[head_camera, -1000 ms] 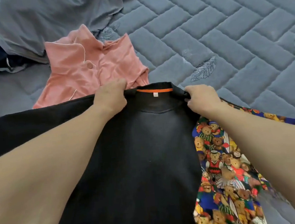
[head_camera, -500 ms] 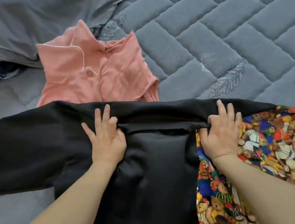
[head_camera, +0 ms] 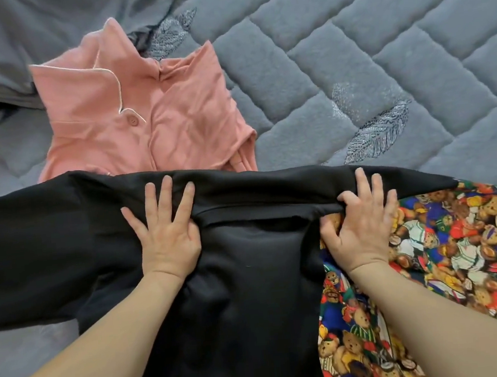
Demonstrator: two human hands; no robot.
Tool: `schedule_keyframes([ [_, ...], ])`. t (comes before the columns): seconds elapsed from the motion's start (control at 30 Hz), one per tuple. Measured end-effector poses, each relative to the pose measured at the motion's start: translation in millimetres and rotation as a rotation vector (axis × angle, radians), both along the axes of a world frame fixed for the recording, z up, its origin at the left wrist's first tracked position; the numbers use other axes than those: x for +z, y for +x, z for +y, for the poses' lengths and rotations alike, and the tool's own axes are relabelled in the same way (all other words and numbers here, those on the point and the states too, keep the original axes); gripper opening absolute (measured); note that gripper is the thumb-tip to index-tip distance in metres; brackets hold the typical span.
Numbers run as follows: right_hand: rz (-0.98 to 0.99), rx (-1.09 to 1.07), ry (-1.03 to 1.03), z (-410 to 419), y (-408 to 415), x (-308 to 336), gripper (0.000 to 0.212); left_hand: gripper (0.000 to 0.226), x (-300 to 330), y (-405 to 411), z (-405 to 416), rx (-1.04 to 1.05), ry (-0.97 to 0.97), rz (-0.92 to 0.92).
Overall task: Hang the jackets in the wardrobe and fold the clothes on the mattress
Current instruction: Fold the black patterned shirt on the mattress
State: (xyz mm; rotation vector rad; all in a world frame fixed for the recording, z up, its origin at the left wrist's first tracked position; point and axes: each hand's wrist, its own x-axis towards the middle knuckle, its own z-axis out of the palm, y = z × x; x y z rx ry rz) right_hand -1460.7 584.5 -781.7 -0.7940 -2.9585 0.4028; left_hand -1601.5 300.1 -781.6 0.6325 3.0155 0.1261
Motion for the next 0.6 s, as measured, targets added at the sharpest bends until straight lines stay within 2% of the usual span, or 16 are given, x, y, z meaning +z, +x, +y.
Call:
schedule_keyframes([
  [0.13, -0.021, 0.101, -0.012, 0.2, -0.5, 9.7, 0.069, 0.070, -2.8, -1.9, -2.7, -0.011, -0.040, -0.020],
  [0.23, 0.007, 0.285, -0.086, -7.6, -3.5, 26.2, 0.064, 0.069, 2.1, -1.4, -3.0, -0.002, -0.061, -0.110],
  [0.33, -0.026, 0.384, -0.209, -55.2, -31.9, 41.3, 0.065, 0.065, 11.3, -1.5, -17.9, -0.098, -0.074, -0.204],
  [0.4, -0.120, 0.437, -0.202, -99.1, -53.9, 46.4, 0.070, 0.064, 19.3, 6.3, -42.0, -0.167, -0.091, -0.230],
  [0.43, -0.156, 0.462, -0.187, -131.0, -67.5, 49.3, 0.070, 0.064, 27.0, 12.7, -70.1, -0.134, -0.098, -0.230],
  [0.5, -0.217, 0.423, -0.111, -154.3, -81.5, 46.9, 0.071, 0.065, 35.0, 26.7, -92.1, 0.057, -0.029, -0.239],
  [0.6, -0.295, 0.556, -0.016, -222.2, -109.9, 41.1, 0.077, 0.070, 59.7, 29.0, -160.8, 0.669, 0.212, -0.150],
])
